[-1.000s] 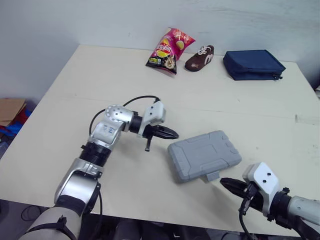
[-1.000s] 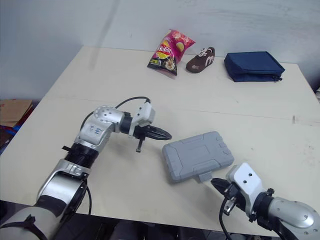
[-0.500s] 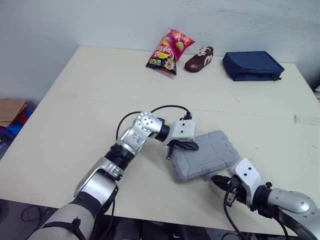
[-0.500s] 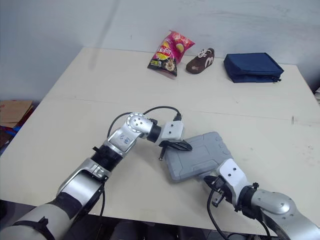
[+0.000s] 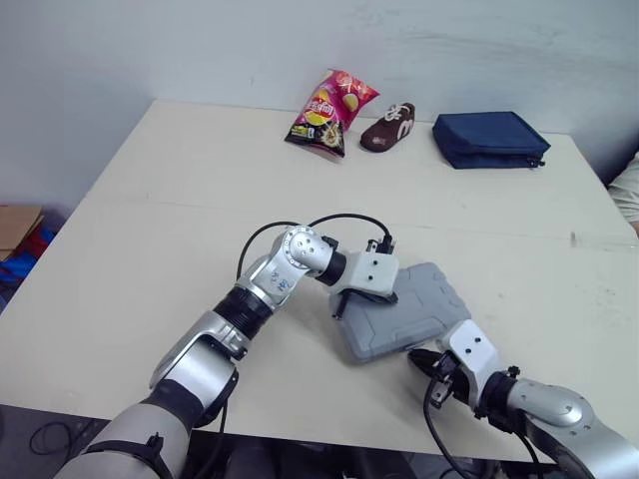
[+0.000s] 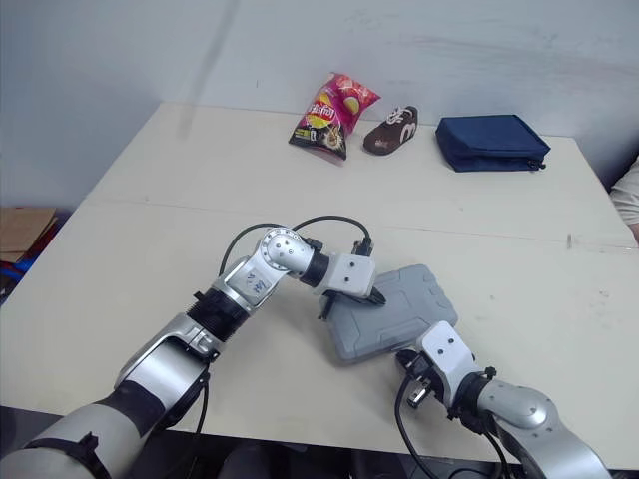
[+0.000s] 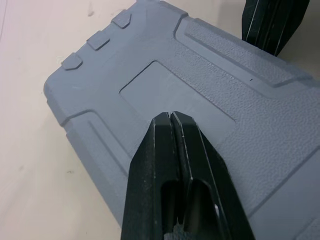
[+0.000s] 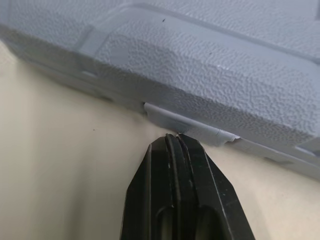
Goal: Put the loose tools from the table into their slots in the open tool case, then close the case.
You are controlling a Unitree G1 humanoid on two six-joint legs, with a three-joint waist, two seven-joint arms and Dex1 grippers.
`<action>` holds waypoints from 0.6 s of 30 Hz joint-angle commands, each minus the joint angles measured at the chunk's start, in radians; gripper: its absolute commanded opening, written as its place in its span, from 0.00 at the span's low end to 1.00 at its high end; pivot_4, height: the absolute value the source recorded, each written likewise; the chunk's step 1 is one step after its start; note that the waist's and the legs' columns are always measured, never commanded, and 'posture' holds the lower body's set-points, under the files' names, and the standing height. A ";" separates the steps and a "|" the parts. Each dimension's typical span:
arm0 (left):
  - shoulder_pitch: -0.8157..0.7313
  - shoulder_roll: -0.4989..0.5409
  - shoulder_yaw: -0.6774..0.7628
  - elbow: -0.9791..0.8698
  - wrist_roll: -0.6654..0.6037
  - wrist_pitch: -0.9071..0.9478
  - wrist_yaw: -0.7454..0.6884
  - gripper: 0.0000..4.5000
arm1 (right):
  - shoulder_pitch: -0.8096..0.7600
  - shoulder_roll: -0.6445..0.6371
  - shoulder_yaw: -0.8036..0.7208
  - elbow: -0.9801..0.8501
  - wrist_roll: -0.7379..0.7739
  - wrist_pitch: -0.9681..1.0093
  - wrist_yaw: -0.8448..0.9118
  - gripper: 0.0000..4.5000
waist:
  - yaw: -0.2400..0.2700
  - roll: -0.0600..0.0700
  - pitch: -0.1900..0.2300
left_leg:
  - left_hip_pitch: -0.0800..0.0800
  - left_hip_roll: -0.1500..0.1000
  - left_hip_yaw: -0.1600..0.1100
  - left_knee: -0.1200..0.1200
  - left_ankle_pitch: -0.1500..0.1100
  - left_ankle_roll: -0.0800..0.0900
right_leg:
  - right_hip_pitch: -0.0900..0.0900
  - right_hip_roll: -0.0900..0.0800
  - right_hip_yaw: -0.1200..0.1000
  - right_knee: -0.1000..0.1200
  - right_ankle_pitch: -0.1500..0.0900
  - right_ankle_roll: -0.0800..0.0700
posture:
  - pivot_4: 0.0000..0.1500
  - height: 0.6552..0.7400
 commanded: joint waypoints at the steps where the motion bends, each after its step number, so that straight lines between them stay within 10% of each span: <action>1: 0.051 0.011 -0.110 0.063 0.102 -0.006 -0.043 0.00 | -0.068 0.049 -0.011 -0.006 -0.035 -0.091 -0.044 0.02 | -0.006 0.000 0.000 | 0.001 0.000 0.000 0.000 -0.001 0.001 | 0.000 0.000 0.000 0.000 0.000 0.000 | 1.00 1.00; 10: 0.066 0.048 -0.044 0.017 0.066 0.026 -0.065 0.00 | -0.003 0.032 -0.050 -0.082 -0.011 -0.046 0.018 0.02 | -0.015 0.002 -0.001 | 0.011 0.000 0.000 -0.007 -0.002 0.002 | 0.010 0.000 0.000 -0.003 -0.001 -0.003 | 1.00 1.00; 18: 0.338 0.420 0.318 -0.519 -0.358 0.483 -0.230 0.11 | 0.229 -0.090 -0.574 -0.222 0.300 0.007 0.270 0.15 | -0.029 0.013 0.004 | 0.014 0.005 -0.005 -0.018 0.006 -0.015 | 0.010 0.005 -0.004 -0.001 -0.007 -0.010 | 1.00 1.00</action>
